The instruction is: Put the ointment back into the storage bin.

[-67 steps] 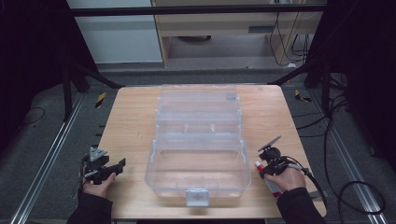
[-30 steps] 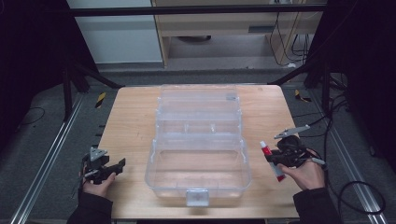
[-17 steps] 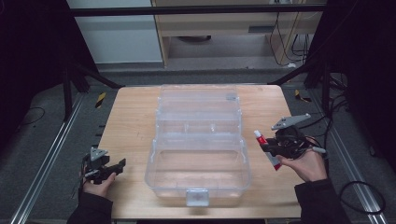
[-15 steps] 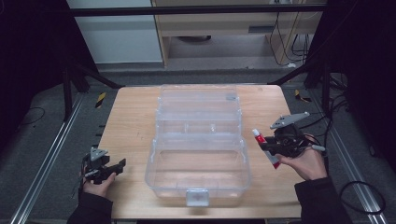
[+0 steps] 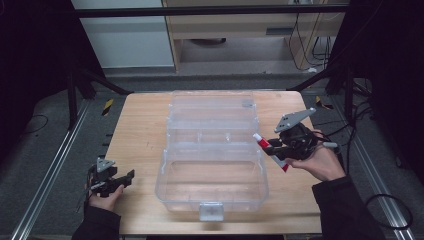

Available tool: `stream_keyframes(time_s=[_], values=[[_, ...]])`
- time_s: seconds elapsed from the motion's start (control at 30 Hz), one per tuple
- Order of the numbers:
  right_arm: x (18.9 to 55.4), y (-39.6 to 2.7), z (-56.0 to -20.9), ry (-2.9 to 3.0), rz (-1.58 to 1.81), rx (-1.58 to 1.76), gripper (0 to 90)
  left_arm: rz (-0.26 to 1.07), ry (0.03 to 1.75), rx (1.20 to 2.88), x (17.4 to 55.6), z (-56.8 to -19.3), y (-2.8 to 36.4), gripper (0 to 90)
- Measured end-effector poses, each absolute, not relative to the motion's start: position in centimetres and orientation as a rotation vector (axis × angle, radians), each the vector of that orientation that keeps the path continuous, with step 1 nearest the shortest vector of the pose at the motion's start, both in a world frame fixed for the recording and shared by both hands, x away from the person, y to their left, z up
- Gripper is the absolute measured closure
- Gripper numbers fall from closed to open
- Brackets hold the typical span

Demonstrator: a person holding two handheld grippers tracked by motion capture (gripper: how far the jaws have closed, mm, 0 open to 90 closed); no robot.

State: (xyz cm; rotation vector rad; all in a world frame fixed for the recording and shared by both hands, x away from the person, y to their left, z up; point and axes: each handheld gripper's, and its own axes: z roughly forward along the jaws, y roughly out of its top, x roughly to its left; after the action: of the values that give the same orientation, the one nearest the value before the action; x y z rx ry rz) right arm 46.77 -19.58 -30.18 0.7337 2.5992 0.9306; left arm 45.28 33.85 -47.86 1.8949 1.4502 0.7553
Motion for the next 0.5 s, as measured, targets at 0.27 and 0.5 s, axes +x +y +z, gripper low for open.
stream_keyframes(time_s=[0.27,0.5], values=[[47.1,-17.0,-29.7,2.673,0.928,0.582,70.0,0.752,1.451,1.898,45.3,-47.9,33.8,30.9],[47.4,-14.7,-29.9,2.754,0.880,0.439,70.0,0.751,1.450,1.898,45.3,-47.9,33.8,30.9]])
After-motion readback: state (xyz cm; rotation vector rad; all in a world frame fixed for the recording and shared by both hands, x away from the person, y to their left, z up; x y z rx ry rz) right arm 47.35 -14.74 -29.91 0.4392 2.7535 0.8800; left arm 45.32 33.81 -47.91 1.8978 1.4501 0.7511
